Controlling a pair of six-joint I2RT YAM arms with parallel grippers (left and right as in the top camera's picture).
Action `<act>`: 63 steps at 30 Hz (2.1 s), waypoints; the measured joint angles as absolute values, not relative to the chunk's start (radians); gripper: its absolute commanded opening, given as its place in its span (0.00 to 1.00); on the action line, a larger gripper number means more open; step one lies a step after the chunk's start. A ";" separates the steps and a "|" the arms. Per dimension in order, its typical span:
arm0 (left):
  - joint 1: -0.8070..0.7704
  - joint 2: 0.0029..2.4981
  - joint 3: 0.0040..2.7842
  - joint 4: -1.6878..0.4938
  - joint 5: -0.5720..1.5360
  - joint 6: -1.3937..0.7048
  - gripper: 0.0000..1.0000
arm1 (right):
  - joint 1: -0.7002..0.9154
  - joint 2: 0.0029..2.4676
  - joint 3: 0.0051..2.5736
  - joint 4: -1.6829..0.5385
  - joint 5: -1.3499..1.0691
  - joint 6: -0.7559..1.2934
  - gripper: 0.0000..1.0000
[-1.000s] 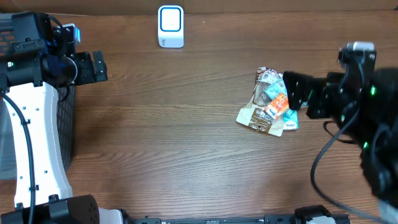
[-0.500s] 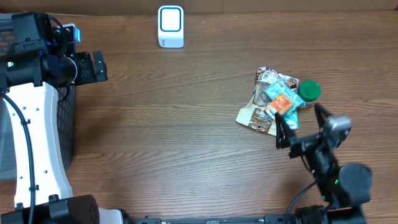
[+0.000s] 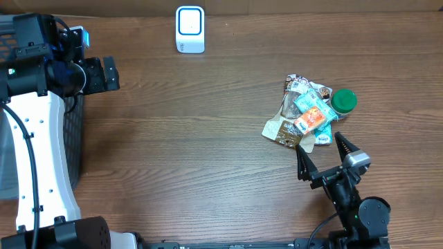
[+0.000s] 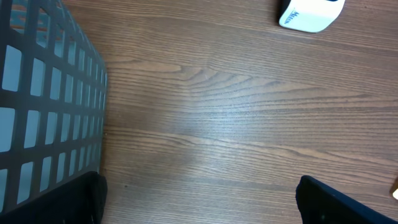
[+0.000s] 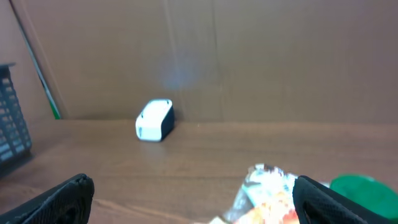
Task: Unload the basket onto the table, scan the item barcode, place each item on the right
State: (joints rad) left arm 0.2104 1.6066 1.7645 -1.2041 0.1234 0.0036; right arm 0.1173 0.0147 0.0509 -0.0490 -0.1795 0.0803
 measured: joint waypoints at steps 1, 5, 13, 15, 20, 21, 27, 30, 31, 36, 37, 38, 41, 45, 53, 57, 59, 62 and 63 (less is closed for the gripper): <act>0.210 1.607 1.765 -1.204 0.123 0.004 1.00 | 0.117 0.015 0.039 -0.057 -0.180 0.079 1.00; 0.210 1.607 1.765 -1.204 0.123 0.004 0.99 | 0.117 0.015 0.019 -0.078 -0.180 0.078 1.00; 0.210 1.607 1.765 -1.204 0.123 0.004 1.00 | 0.118 0.015 0.019 -0.072 -0.179 0.079 1.00; 0.210 1.607 1.765 -1.204 0.123 0.004 0.99 | 0.117 0.015 0.019 -0.072 -0.179 0.078 1.00; 0.210 1.607 1.765 -1.204 0.123 0.004 1.00 | 0.117 0.015 0.019 -0.072 -0.179 0.078 1.00; 0.210 1.607 1.765 -1.204 0.123 0.004 0.99 | 0.118 0.015 0.019 -0.073 -0.179 0.078 1.00; 0.210 1.607 1.765 -1.204 0.123 0.004 0.99 | 0.118 0.015 0.019 -0.072 -0.179 0.078 1.00; 0.210 1.607 1.765 -1.204 0.123 0.004 1.00 | 0.117 0.015 0.019 -0.073 -0.180 0.079 1.00; 0.210 1.607 1.765 -1.204 0.123 0.004 1.00 | 0.117 0.015 0.019 -0.072 -0.179 0.079 1.00; 0.210 1.607 1.765 -1.204 0.123 0.004 1.00 | 0.117 0.015 0.019 -0.072 -0.180 0.078 1.00; 0.210 1.607 1.765 -1.204 0.123 0.004 1.00 | 0.117 0.015 0.019 -0.072 -0.179 0.078 1.00; 0.210 1.607 1.765 -1.204 0.123 0.004 1.00 | 0.118 0.015 0.019 -0.072 -0.180 0.079 1.00; 0.210 1.607 1.765 -1.204 0.123 0.004 1.00 | 0.118 0.015 0.019 -0.072 -0.180 0.079 1.00; 0.209 1.607 1.765 -1.204 0.123 0.004 1.00 | 0.117 0.015 0.019 -0.072 -0.180 0.079 1.00; 0.145 1.538 1.765 -1.204 0.123 0.004 1.00 | 0.118 0.015 0.019 -0.072 -0.180 0.078 1.00; 0.081 1.444 1.765 -1.204 0.123 0.004 0.99 | 0.117 0.015 0.019 -0.072 -0.179 0.078 1.00; 0.053 1.394 1.765 -1.204 0.124 0.004 1.00 | 0.117 0.015 0.019 -0.072 -0.179 0.078 1.00; 0.033 1.334 1.766 -1.205 0.124 0.004 1.00 | 0.118 0.015 0.019 -0.072 -0.180 0.078 1.00; 0.032 1.319 1.767 -1.207 0.123 0.004 0.99 | 0.118 0.015 0.019 -0.072 -0.179 0.078 1.00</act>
State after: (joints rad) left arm 0.0322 1.3186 1.7668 -1.2072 0.1234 0.0036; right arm 0.1177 0.0147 0.0185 -0.0719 -0.1795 0.0784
